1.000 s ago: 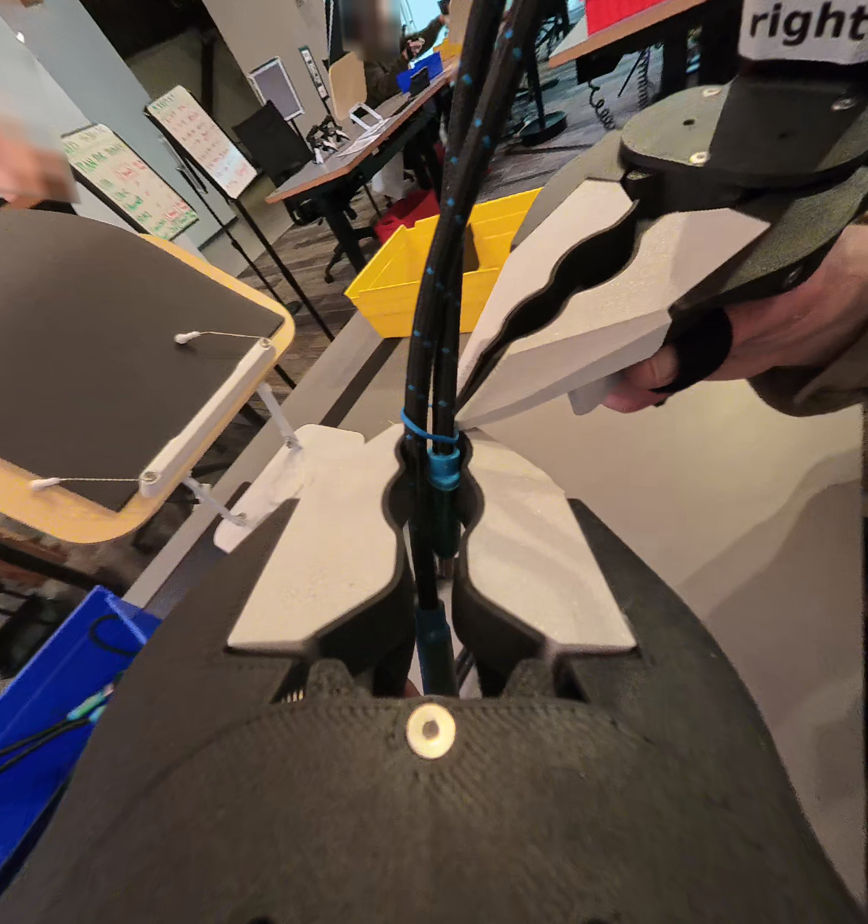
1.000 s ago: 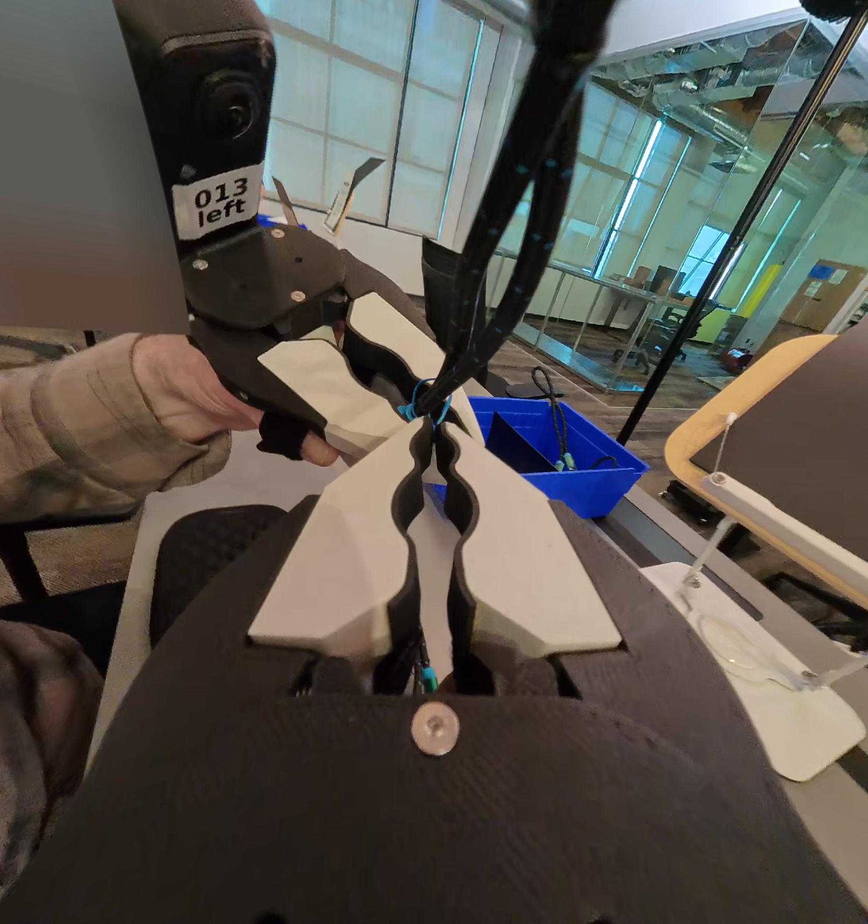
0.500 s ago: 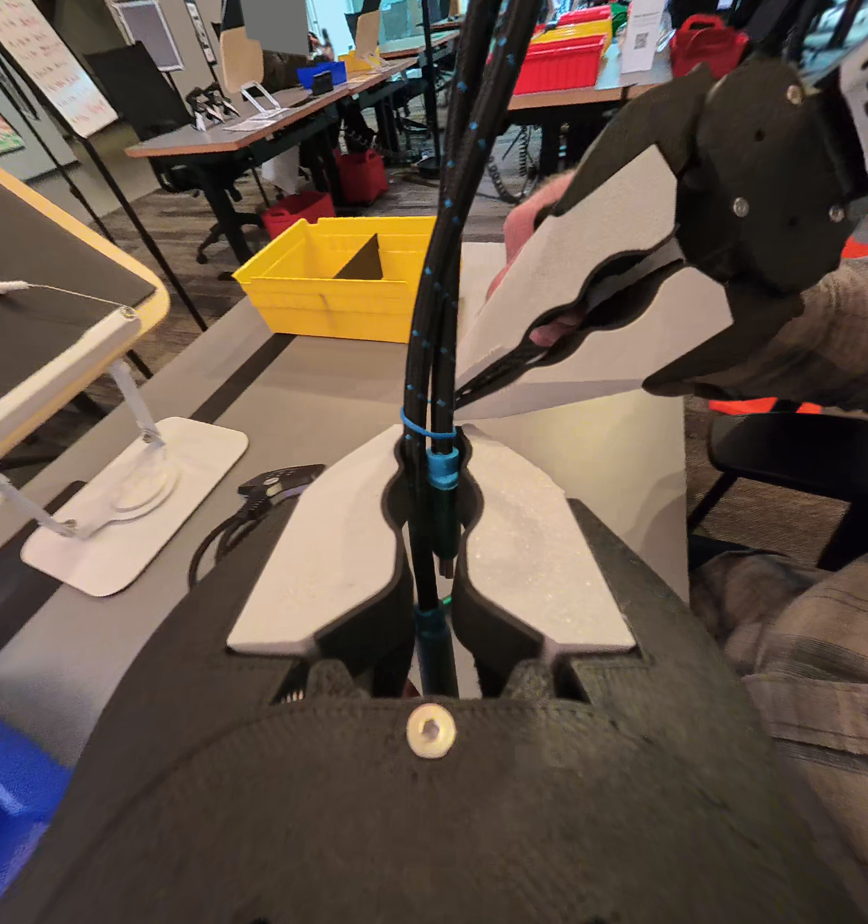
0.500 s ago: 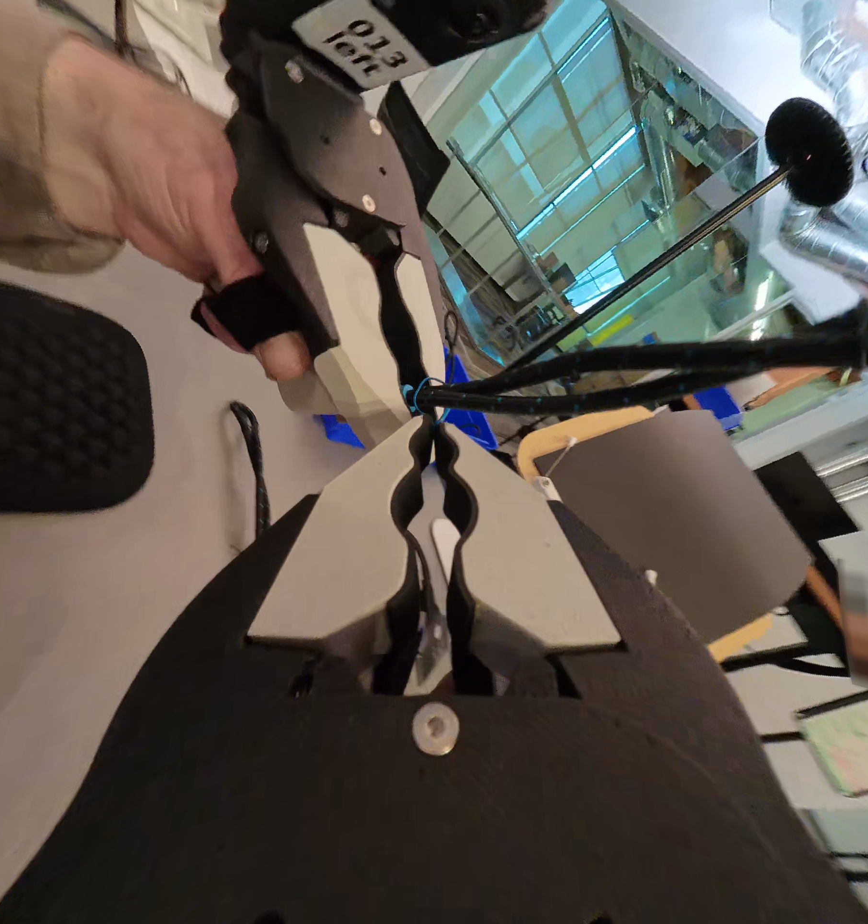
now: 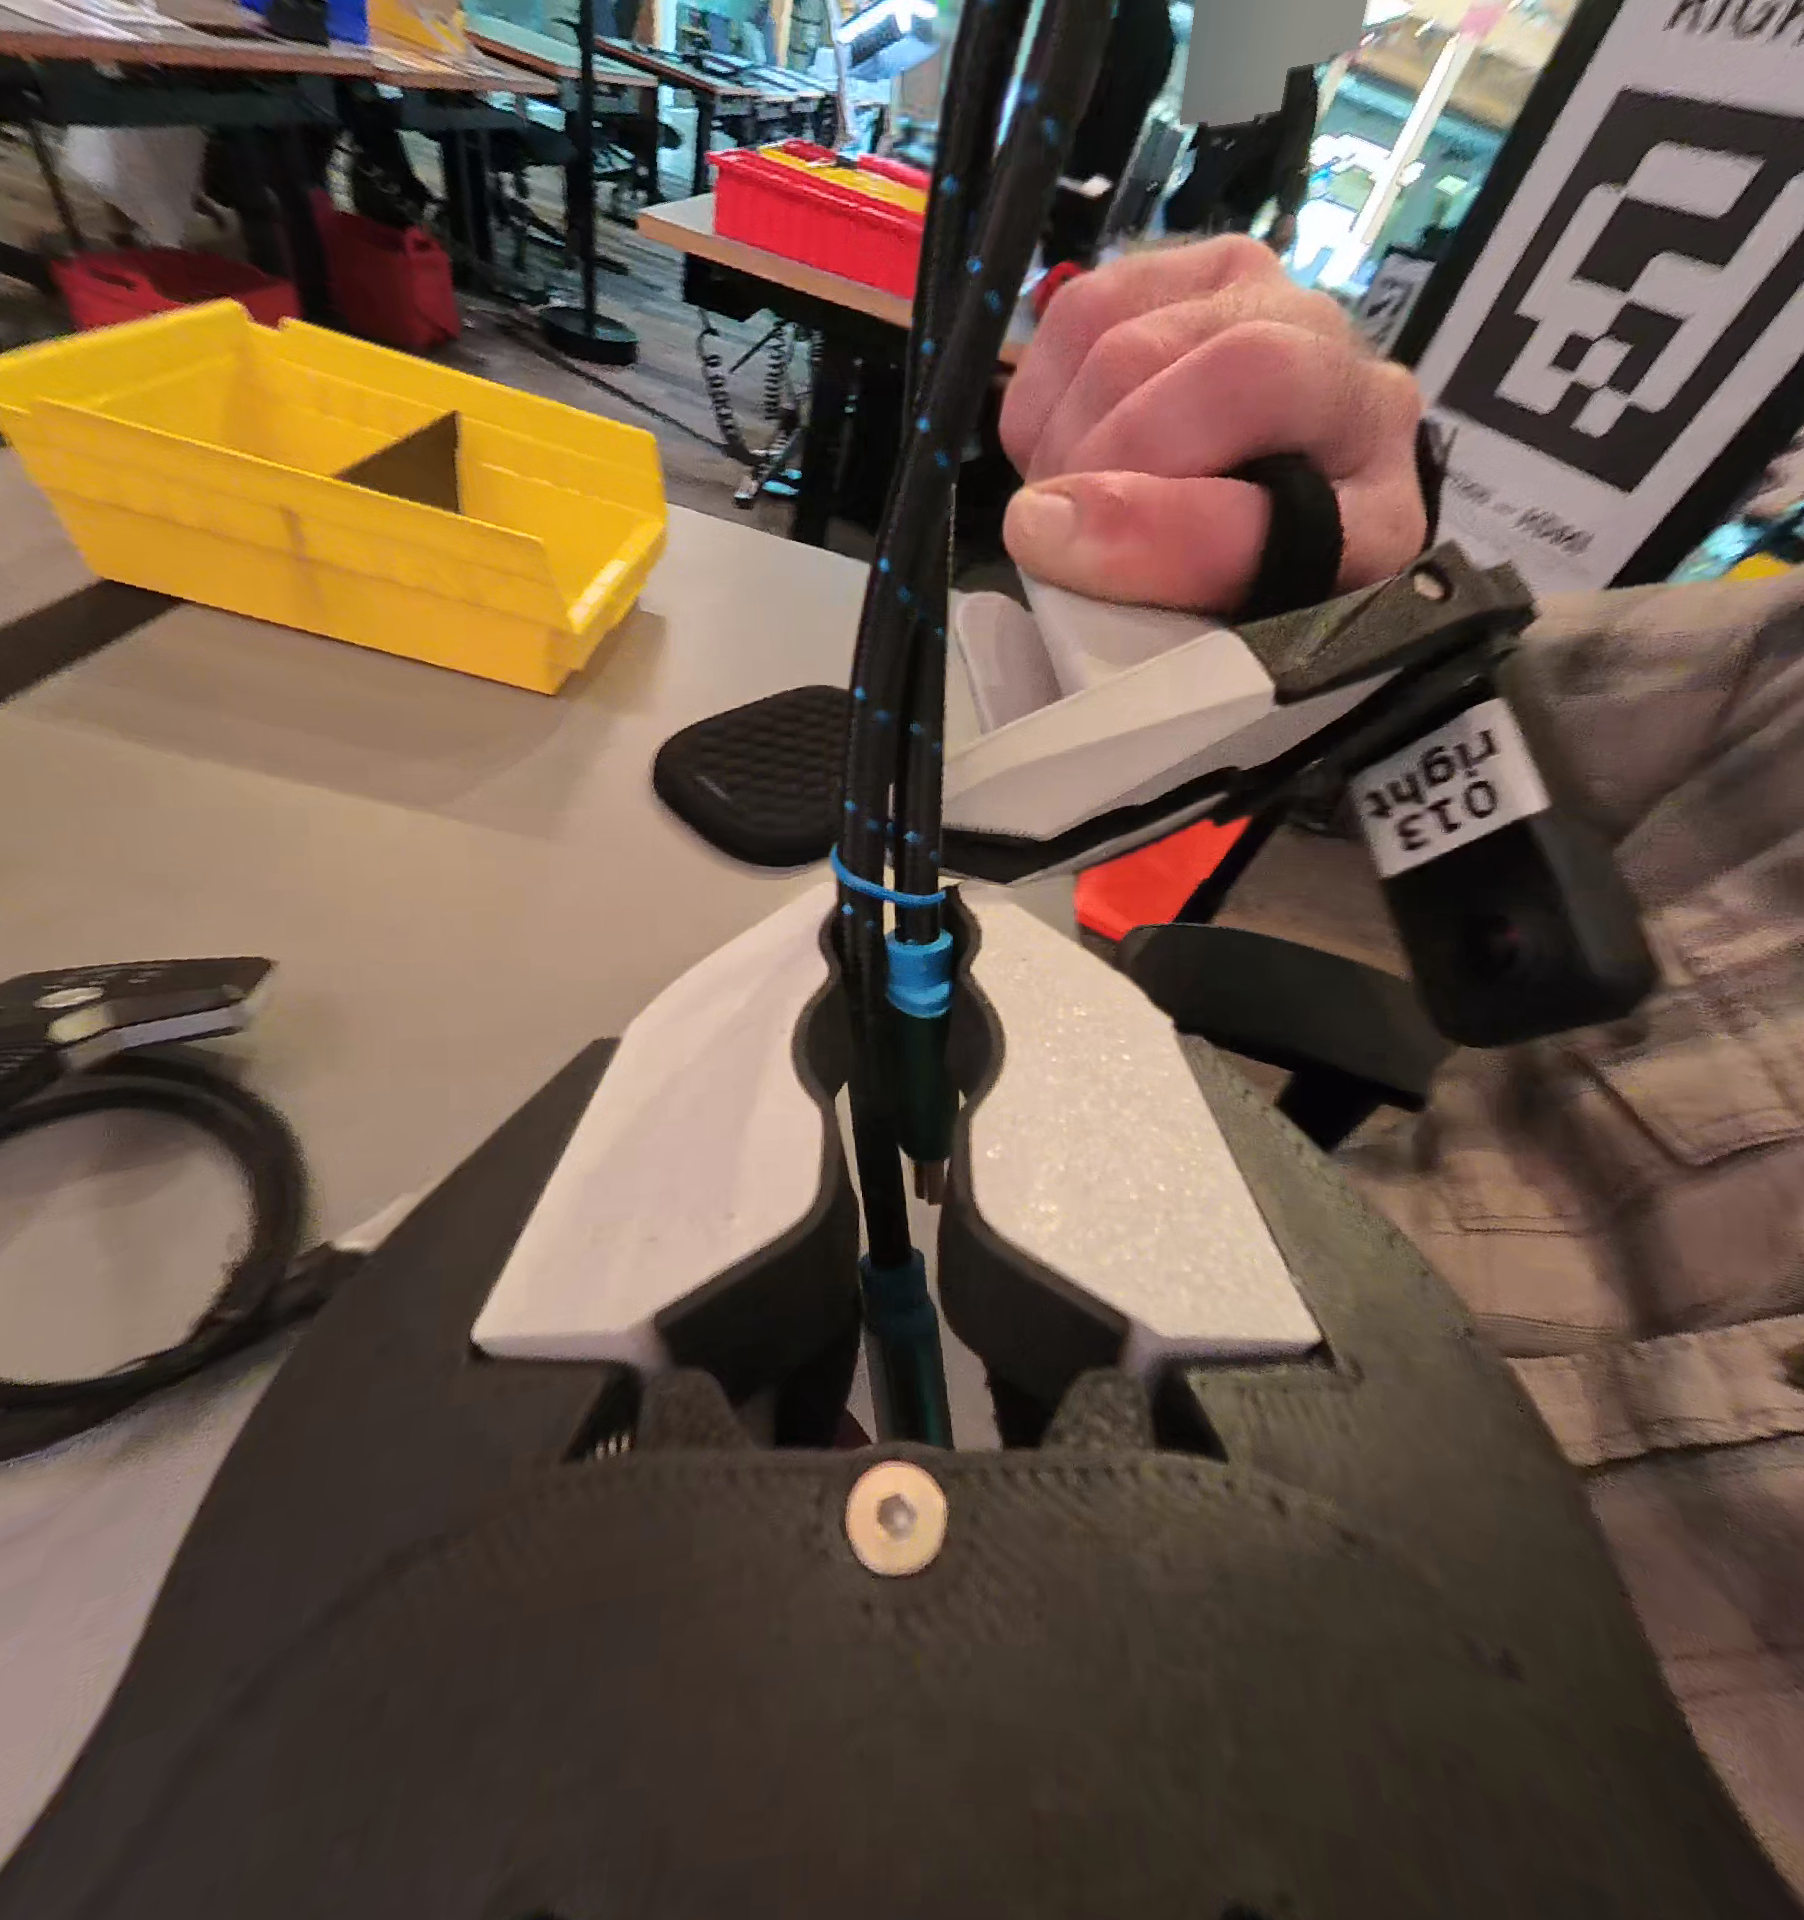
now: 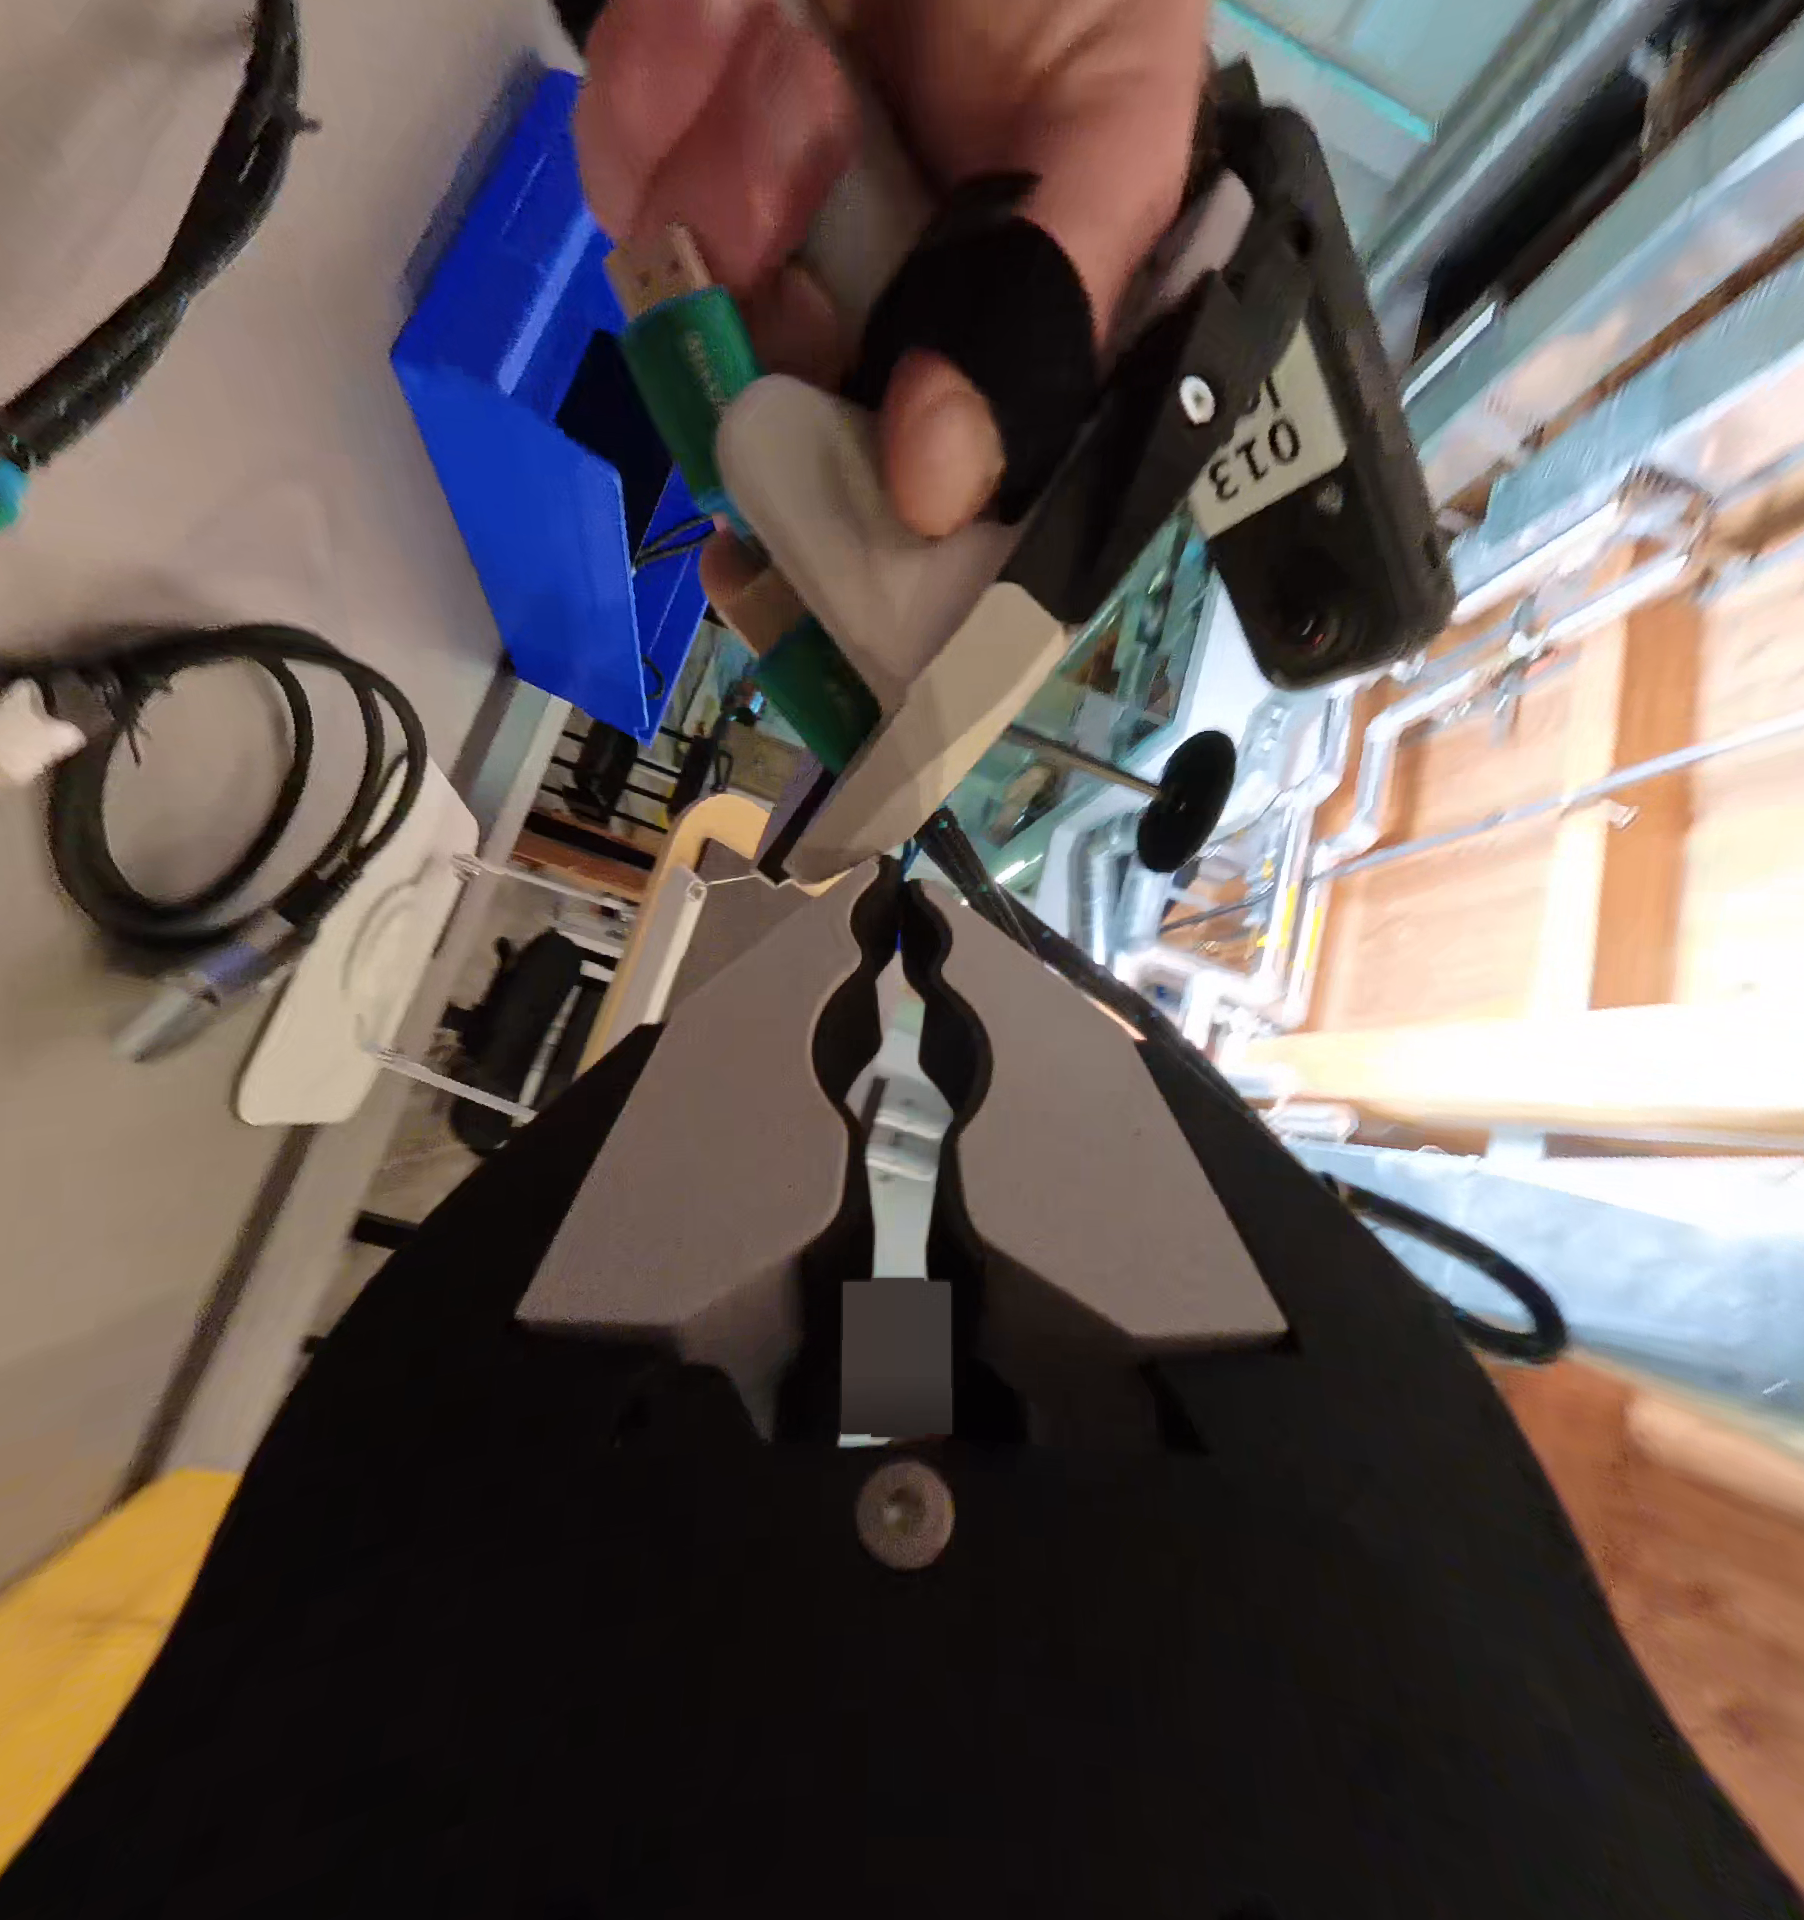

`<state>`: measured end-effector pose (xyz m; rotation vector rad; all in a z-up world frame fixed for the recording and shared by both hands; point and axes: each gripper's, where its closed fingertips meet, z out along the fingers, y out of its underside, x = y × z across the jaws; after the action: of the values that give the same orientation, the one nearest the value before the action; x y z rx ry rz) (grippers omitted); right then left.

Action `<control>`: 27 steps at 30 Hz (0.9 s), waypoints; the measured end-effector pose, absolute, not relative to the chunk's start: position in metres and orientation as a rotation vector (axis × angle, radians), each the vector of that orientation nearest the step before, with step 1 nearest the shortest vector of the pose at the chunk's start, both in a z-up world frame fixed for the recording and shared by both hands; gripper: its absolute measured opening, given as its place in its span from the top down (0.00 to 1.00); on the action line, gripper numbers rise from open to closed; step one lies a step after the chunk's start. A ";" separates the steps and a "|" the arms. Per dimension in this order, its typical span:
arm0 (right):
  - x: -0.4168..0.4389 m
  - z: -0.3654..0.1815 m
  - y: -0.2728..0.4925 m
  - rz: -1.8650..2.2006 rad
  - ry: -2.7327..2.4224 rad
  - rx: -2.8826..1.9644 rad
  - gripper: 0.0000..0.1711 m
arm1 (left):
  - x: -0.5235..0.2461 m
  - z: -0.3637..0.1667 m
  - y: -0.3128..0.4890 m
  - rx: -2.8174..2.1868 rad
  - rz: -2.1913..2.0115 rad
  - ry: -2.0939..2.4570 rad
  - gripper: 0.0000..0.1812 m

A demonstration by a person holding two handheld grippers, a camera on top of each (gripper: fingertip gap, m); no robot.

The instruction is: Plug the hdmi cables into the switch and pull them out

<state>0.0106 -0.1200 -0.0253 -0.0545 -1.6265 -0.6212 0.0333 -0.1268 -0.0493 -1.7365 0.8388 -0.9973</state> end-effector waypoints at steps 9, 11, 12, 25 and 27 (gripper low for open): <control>0.020 -0.033 -0.119 -0.638 -1.664 0.066 1.00 | 0.046 -0.053 -0.131 -1.691 -1.220 0.809 0.93; 0.021 -0.038 -0.120 -0.487 -1.703 -0.082 1.00 | 0.044 -0.060 -0.127 -1.727 -1.091 0.845 0.93; 0.022 -0.040 -0.121 -0.384 -1.725 -0.185 0.98 | 0.044 -0.060 -0.129 -1.722 -1.073 0.863 0.93; 0.034 -0.027 -0.134 1.006 -1.487 -1.063 0.85 | 0.039 -0.056 -0.135 -1.648 -0.748 1.060 0.93; 0.032 -0.031 -0.133 1.007 -1.469 -1.062 0.90 | 0.040 -0.055 -0.137 -1.637 -0.735 1.084 0.93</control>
<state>0.0320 -0.1325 -0.0309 -1.0620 -1.4689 1.0068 0.0395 -0.1374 -0.0547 -1.6369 1.0839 -0.7353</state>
